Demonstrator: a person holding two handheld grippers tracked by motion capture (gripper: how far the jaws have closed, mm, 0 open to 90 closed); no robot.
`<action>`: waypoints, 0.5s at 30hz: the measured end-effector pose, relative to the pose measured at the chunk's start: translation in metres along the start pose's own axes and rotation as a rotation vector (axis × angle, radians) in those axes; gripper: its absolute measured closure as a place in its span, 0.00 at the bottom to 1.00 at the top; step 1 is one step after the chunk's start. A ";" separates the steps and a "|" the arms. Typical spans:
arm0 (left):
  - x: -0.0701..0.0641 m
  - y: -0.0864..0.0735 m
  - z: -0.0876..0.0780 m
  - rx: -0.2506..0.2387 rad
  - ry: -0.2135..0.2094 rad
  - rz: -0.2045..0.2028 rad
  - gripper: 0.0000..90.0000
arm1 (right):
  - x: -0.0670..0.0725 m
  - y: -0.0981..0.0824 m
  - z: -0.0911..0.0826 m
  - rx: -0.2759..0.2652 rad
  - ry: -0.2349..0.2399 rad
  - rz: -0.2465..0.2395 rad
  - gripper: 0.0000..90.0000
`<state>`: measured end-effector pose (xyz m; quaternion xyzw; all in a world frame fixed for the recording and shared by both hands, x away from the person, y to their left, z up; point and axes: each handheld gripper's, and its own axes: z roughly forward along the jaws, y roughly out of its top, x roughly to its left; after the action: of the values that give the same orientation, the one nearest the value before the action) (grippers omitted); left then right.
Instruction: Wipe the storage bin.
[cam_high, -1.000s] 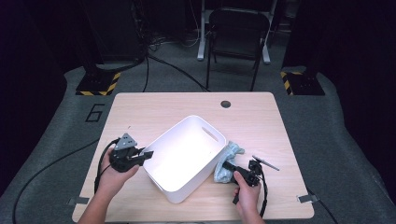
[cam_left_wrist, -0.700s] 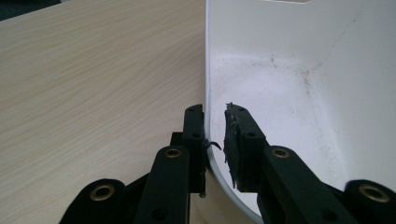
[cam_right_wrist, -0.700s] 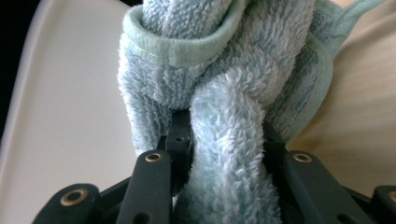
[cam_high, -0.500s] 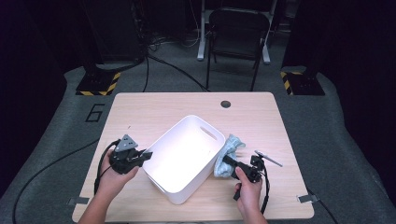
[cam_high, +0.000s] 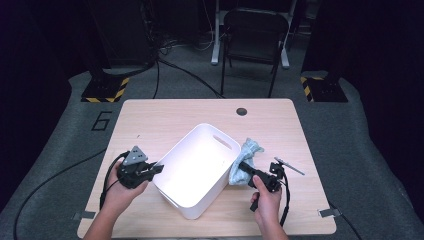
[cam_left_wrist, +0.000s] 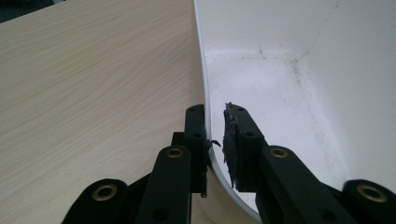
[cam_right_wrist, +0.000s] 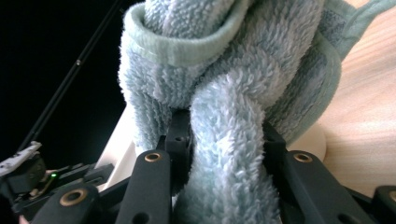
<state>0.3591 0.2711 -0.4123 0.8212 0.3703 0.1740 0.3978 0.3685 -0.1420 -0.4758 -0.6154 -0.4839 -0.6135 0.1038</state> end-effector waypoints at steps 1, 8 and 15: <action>0.000 0.000 0.000 -0.001 0.001 -0.001 0.88 | -0.003 0.000 0.002 -0.006 -0.002 -0.027 0.73; -0.001 -0.001 0.000 -0.003 0.000 -0.002 0.89 | -0.018 -0.006 0.008 0.021 -0.021 0.005 0.73; 0.000 0.000 0.000 -0.004 0.004 -0.002 0.90 | -0.041 -0.019 0.020 0.112 -0.117 0.043 0.73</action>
<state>0.3588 0.2709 -0.4126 0.8197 0.3717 0.1759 0.3987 0.3770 -0.1369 -0.5238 -0.6537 -0.5095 -0.5460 0.1227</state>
